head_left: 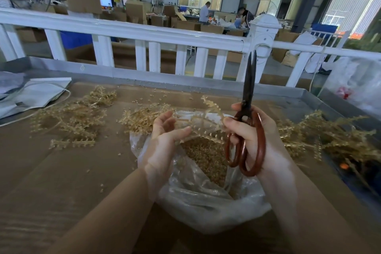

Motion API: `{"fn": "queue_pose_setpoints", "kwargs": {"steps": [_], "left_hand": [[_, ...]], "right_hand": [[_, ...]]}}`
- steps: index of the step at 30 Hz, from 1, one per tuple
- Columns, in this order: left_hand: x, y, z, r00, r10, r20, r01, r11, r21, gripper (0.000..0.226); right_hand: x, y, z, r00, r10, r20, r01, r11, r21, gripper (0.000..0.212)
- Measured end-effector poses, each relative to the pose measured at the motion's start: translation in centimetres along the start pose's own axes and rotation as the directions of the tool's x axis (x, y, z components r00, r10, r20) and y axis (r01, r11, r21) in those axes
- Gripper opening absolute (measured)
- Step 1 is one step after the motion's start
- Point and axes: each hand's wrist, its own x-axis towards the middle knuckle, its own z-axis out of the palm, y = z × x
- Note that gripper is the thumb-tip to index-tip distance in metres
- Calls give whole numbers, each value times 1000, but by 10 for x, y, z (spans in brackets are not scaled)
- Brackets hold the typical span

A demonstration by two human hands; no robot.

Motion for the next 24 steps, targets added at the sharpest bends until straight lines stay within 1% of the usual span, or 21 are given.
{"fn": "queue_pose_setpoints", "kwargs": {"steps": [1, 3, 4, 5, 7, 9, 12, 13, 16, 18, 22, 24], "left_hand": [[-2, 2, 4, 998, -58, 34, 61, 993, -99, 69], [-6, 3, 10, 964, -225, 142, 258, 921, -291, 67], [-8, 3, 12, 938, -296, 179, 341, 878, -335, 60], [-10, 3, 14, 917, -345, 198, 396, 843, -364, 50], [-9, 1, 18, 898, -384, 215, 440, 799, -410, 32], [-7, -2, 20, 896, -396, 203, 445, 799, -404, 23], [-4, -7, 18, 916, -371, 155, 402, 849, -343, 21], [-3, -9, 17, 922, -355, 156, 387, 865, -319, 21], [-3, -11, 11, 928, -318, 192, 363, 889, -279, 19], [-3, -10, 9, 935, -288, 209, 339, 900, -276, 24], [-2, -9, 4, 946, -266, 188, 307, 920, -244, 37], [-1, -10, 2, 946, -272, 175, 305, 929, -208, 39]], "right_hand": [[1, 1, 1, 1000, 1, -9, 0, 999, 50, 29], [2, 4, 1, 1000, 0, -25, 2, 995, 98, 27], [2, 6, 2, 1000, 0, -30, 2, 996, 84, 27], [1, 7, 1, 999, 3, -36, -1, 999, 54, 27], [-3, 11, -2, 999, 17, -49, -19, 1000, -26, 30], [-6, 13, -5, 997, 28, -71, -40, 984, -172, 32], [-11, 15, -3, 996, -27, -88, -13, 906, -424, 31], [-13, 16, -3, 996, -52, -71, 14, 889, -457, 31], [-20, 13, 2, 996, -86, -14, 69, 880, -470, 30], [-24, 12, 4, 994, -110, 17, 104, 857, -506, 30], [-28, 14, 5, 986, -157, 56, 157, 755, -637, 27], [-28, 16, 6, 986, -154, 70, 160, 721, -674, 24]]}}
